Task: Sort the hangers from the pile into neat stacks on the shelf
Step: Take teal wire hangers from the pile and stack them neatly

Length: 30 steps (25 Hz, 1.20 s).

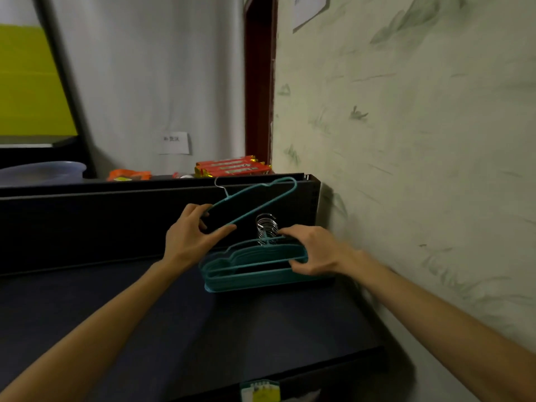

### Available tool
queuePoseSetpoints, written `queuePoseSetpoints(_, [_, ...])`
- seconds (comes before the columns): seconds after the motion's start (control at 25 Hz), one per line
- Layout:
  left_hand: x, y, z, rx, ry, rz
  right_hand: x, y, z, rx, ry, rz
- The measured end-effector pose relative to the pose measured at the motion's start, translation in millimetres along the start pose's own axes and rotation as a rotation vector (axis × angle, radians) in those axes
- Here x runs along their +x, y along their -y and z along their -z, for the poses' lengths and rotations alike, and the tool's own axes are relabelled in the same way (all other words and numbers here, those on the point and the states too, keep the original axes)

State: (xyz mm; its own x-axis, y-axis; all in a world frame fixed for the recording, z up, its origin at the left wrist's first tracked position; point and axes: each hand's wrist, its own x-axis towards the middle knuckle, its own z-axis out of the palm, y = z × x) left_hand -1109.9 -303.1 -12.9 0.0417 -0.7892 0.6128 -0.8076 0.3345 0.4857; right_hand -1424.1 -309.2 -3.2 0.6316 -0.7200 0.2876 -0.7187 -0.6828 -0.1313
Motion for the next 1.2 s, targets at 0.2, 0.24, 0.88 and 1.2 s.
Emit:
queuePoseSetpoints(0.2, [-12, -7, -5, 0.035, -0.057, 0.053, -5, -9, -20, 0.073, -0.121, 0.083])
queuePoseSetpoints(0.24, [-13, -10, -5, 0.048, -0.054, 0.047, -6, -9, -20, 0.075, -0.128, 0.097])
queuePoseSetpoints(0.88, [-23, -13, 3, 0.149, 0.039, -0.051, -22, -10, -18, -0.033, -0.122, 0.105])
queuePoseSetpoints(1.2, [-25, -16, 1, 0.153, 0.062, -0.089, -20, -10, -19, -0.117, -0.091, 0.129])
